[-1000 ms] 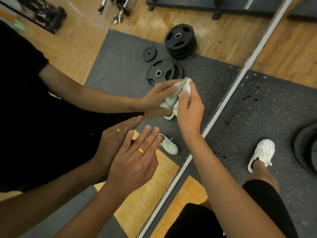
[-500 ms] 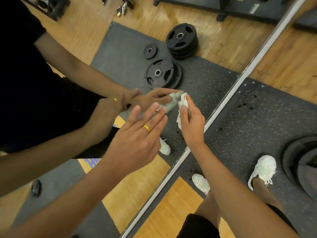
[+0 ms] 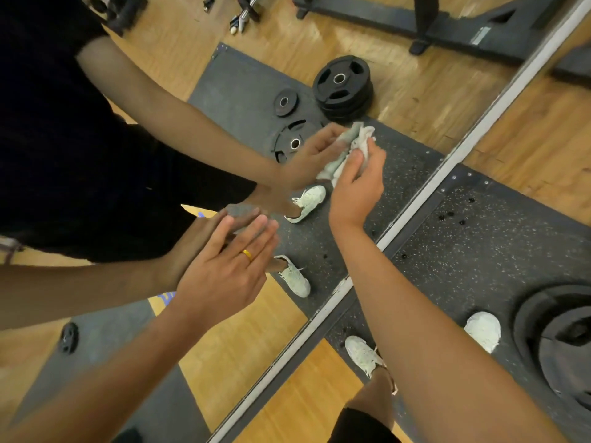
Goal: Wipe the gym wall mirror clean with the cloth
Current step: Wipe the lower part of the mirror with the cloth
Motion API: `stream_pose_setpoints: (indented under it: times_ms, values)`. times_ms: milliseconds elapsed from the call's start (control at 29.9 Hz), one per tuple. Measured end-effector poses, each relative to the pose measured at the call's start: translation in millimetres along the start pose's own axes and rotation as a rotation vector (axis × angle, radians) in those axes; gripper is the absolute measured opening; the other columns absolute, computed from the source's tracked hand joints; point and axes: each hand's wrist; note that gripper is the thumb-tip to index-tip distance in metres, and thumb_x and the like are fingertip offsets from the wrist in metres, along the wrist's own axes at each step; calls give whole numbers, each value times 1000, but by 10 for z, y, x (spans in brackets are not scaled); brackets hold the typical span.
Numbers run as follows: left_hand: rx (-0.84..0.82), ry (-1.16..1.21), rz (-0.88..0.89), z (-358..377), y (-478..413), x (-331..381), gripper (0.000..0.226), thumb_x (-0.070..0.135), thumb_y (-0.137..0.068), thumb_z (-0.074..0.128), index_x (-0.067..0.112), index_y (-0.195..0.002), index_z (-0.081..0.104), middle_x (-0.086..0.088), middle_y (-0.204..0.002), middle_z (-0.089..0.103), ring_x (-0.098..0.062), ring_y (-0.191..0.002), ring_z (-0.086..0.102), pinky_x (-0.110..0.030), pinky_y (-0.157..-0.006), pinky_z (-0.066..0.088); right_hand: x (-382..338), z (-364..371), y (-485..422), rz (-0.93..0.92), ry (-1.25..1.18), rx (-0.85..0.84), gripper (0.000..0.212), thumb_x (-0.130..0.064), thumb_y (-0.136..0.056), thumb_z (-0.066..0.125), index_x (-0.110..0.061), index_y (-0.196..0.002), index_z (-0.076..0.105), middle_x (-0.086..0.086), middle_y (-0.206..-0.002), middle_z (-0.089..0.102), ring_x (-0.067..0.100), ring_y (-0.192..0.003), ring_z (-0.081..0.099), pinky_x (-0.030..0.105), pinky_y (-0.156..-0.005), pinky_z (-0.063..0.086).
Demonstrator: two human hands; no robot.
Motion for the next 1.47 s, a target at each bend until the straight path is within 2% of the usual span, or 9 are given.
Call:
stream_pose_setpoints:
  times_ms: [201, 401, 535, 702, 802, 970, 1137, 1237, 1471]
  values:
    - [-13, 3, -28, -38, -18, 4, 51, 28, -105, 39, 3, -147, 54, -13, -157, 45, -29, -149, 37, -53, -128, -1, -203, -80, -40, -77, 26, -96, 33, -22, -108, 48, -4, -133, 60, 11, -116, 70, 25, -101, 68, 45, -83, 56]
    - [-40, 34, -6, -45, -19, -6, 51, 29, -104, 37, 5, -143, 58, -14, -154, 50, -30, -148, 39, -52, -128, -3, -440, -53, 117, -473, -44, -150, 34, -7, -103, 58, 2, -136, 61, 15, -109, 68, 11, -95, 63, 4, -83, 42]
    - [-26, 32, -20, -28, -31, -6, 53, 31, -103, 37, 4, -145, 54, -15, -156, 44, -31, -149, 34, -52, -128, -5, 96, -94, 77, -238, 49, -127, 38, -16, -108, 53, -10, -145, 57, 9, -105, 65, -7, -86, 54, 10, -79, 45]
    - [-9, 50, -28, -1, -22, 14, 52, 31, -103, 37, 4, -145, 51, -15, -155, 46, -31, -149, 35, -53, -128, -3, 302, -64, 90, 56, 95, -84, 43, -19, -111, 44, -9, -152, 49, 13, -137, 63, -4, -114, 49, 11, -103, 40]
    - [-5, 49, -23, 11, -28, 6, 52, 32, -103, 36, 5, -147, 45, -15, -156, 46, -31, -150, 32, -53, -128, -2, -9, 37, 223, 28, -17, -30, 43, -19, -110, 44, -8, -151, 50, 5, -146, 58, 5, -131, 52, 33, -110, 46]
    - [-10, 81, -18, -4, -34, 0, 51, 33, -104, 38, 6, -147, 43, -13, -154, 48, -28, -150, 28, -52, -128, 0, -37, 19, 434, -194, -13, -127, 40, -11, -109, 48, -7, -149, 51, -12, -124, 56, -20, -111, 51, 3, -89, 39]
    - [45, 86, -41, 0, -54, 11, 49, 30, -102, 40, 6, -144, 47, -12, -149, 54, -26, -148, 29, -50, -128, 2, 471, -99, 362, -21, 189, -166, 43, -17, -110, 46, -9, -153, 48, 13, -139, 61, 8, -122, 59, 1, -93, 34]
    - [44, 88, -32, -5, -52, 6, 48, 29, -102, 42, 7, -143, 54, -12, -149, 55, -26, -147, 31, -51, -128, 4, 508, -68, 341, 83, 229, -174, 45, -20, -111, 41, -9, -155, 45, 13, -151, 54, 29, -138, 52, 30, -110, 40]
    - [53, 135, -20, 7, -31, -7, 49, 31, -100, 44, 10, -142, 57, -9, -149, 55, -25, -143, 47, -50, -127, 6, -53, 29, 379, -201, 27, -108, 42, -16, -110, 46, -8, -151, 49, -5, -141, 55, -21, -125, 44, 2, -98, 34]
Point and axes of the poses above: each hand's wrist, its own y-axis away from the middle knuckle, its own z-axis out of the palm, x = y × z
